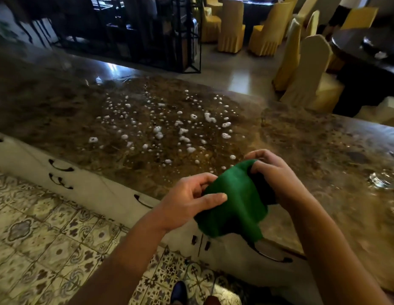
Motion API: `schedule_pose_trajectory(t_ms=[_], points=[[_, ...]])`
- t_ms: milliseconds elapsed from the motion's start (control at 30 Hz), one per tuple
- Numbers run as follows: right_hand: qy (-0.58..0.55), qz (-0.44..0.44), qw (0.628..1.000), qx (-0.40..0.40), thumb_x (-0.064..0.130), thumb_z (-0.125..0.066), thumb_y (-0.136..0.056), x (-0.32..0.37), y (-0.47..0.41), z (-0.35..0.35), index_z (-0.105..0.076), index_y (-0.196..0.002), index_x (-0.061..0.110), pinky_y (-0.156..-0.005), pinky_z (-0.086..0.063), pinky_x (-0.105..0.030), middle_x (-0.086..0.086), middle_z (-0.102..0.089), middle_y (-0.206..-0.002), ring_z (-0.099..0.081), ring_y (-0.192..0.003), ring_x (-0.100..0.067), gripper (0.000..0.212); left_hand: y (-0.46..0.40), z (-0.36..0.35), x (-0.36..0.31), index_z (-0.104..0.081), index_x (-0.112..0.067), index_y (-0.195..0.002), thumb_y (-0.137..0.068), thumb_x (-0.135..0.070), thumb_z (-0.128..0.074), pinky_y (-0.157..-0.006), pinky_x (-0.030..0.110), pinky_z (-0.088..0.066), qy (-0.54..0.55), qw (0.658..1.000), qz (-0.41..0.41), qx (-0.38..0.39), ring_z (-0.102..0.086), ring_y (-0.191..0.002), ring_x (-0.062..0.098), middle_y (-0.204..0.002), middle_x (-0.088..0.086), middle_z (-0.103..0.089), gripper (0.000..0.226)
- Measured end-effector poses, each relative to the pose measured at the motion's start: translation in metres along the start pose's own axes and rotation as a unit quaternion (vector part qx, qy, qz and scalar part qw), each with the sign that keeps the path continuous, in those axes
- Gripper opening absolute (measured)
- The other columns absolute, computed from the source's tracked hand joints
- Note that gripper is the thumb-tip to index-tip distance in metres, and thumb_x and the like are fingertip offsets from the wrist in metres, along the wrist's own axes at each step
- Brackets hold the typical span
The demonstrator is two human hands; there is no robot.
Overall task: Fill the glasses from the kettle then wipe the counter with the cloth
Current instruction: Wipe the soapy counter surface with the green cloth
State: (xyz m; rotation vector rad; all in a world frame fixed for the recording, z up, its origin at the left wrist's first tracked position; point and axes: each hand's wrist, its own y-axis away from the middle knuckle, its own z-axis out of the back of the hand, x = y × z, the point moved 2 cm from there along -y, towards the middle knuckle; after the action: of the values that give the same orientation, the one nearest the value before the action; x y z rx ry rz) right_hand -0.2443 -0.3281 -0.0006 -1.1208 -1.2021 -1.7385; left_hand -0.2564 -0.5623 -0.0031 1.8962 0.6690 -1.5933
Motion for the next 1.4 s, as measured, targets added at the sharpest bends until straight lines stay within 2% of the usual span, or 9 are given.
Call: schedule_pose_trajectory(t_ms=[200, 467, 633, 867, 967, 1067, 1167, 1233, 1400], points=[[0.068, 0.018, 0.997, 0.043, 0.009, -0.064, -0.096, -0.003, -0.023, -0.060, -0.064, -0.119, 0.027, -0.076, -0.062, -0.038, -0.011, -0.071, -0.114, -0.073, -0.093, -0.023, 0.030, 0.000, 0.060, 0.002, -0.072, -0.018, -0.107, -0.090, -0.017, -0.076, -0.105, 0.039, -0.052, -0.114, 0.988, -0.101, -0.035, -0.060, -0.123, 0.018, -0.124, -0.006, -0.062, 0.017], [0.122, 0.077, 0.983, 0.115, 0.028, -0.065, -0.101, 0.001, -0.043, -0.115, -0.060, -0.131, 0.029, -0.095, -0.059, -0.051, 0.003, -0.070, -0.123, -0.072, -0.107, -0.017, 0.031, -0.010, 0.104, -0.009, -0.073, -0.009, -0.111, -0.091, -0.010, -0.072, -0.116, 0.041, -0.042, -0.067, 0.986, -0.144, -0.051, -0.043, -0.144, 0.009, -0.150, -0.005, -0.054, 0.020], [0.099, 0.094, 0.978, 0.157, 0.040, -0.067, -0.093, 0.008, -0.053, -0.122, -0.062, -0.131, 0.031, -0.098, -0.056, -0.055, 0.005, -0.071, -0.126, -0.070, -0.115, -0.018, 0.040, -0.019, 0.107, -0.012, -0.072, -0.012, -0.116, -0.091, -0.006, -0.073, -0.107, 0.051, -0.050, -0.017, 0.990, -0.120, -0.069, -0.063, -0.127, 0.022, -0.131, 0.004, -0.070, 0.026], [0.048, 0.120, 0.979, 0.155, 0.036, -0.060, -0.101, 0.005, -0.068, -0.102, -0.065, -0.128, 0.027, -0.096, -0.058, -0.054, -0.001, -0.073, -0.121, -0.070, -0.113, -0.028, 0.028, -0.038, 0.101, -0.014, -0.074, -0.021, -0.112, -0.085, -0.018, -0.075, -0.092, 0.034, -0.058, -0.002, 0.989, -0.094, -0.111, -0.071, -0.108, 0.019, -0.112, 0.003, -0.075, 0.026], [-0.062, 0.132, 0.980, 0.135, 0.059, -0.057, -0.095, -0.003, -0.068, -0.078, -0.071, -0.124, 0.021, -0.103, -0.050, -0.050, -0.006, -0.071, -0.128, -0.066, -0.121, -0.027, 0.050, -0.049, 0.094, -0.013, -0.070, -0.016, -0.117, -0.088, -0.017, -0.073, -0.086, 0.030, -0.059, -0.003, 0.989, -0.084, -0.124, -0.072, -0.104, 0.016, -0.108, 0.000, -0.074, 0.029], [-0.122, 0.104, 0.971, 0.175, 0.074, -0.060, -0.086, -0.017, -0.062, -0.054, -0.075, -0.113, 0.019, -0.091, -0.052, -0.043, -0.015, -0.073, -0.115, -0.068, -0.105, -0.029, 0.063, -0.063, 0.090, -0.010, -0.068, -0.019, -0.124, -0.089, -0.023, -0.073, -0.090, 0.034, -0.058, -0.024, 0.985, -0.076, -0.151, -0.068, -0.113, 0.017, -0.116, 0.001, -0.072, 0.036], [-0.087, 0.111, 0.971, 0.192, 0.059, -0.070, -0.084, -0.030, -0.066, -0.047, -0.067, -0.131, 0.017, -0.099, -0.051, -0.049, -0.019, -0.068, -0.125, -0.066, -0.116, -0.034, 0.063, -0.076, 0.088, -0.001, -0.062, -0.021, -0.134, -0.091, -0.024, -0.073, -0.096, 0.042, -0.058, -0.003, 0.986, -0.065, -0.154, -0.064, -0.123, 0.023, -0.127, 0.005, -0.070, 0.045], [-0.129, 0.097, 0.969, 0.185, 0.050, -0.080, -0.080, -0.039, -0.071, -0.044, -0.063, -0.137, 0.016, -0.105, -0.049, -0.054, -0.020, -0.065, -0.134, -0.064, -0.125, -0.037, 0.068, -0.086, 0.078, 0.005, -0.061, -0.021, -0.132, -0.091, -0.020, -0.069, -0.093, 0.036, -0.058, 0.036, 0.985, -0.059, -0.159, -0.067, -0.120, 0.020, -0.125, 0.002, -0.072, 0.042], [-0.234, 0.034, 0.962, 0.133, 0.034, -0.079, -0.088, -0.046, -0.072, -0.050, -0.067, -0.129, 0.012, -0.100, -0.056, -0.050, -0.015, -0.073, -0.127, -0.068, -0.121, -0.037, 0.048, -0.108, 0.067, 0.022, -0.062, -0.026, -0.129, -0.091, -0.024, -0.066, -0.094, 0.030, -0.055, 0.078, 0.978, -0.044, -0.187, -0.067, -0.119, 0.015, -0.123, -0.003, -0.072, 0.038]])
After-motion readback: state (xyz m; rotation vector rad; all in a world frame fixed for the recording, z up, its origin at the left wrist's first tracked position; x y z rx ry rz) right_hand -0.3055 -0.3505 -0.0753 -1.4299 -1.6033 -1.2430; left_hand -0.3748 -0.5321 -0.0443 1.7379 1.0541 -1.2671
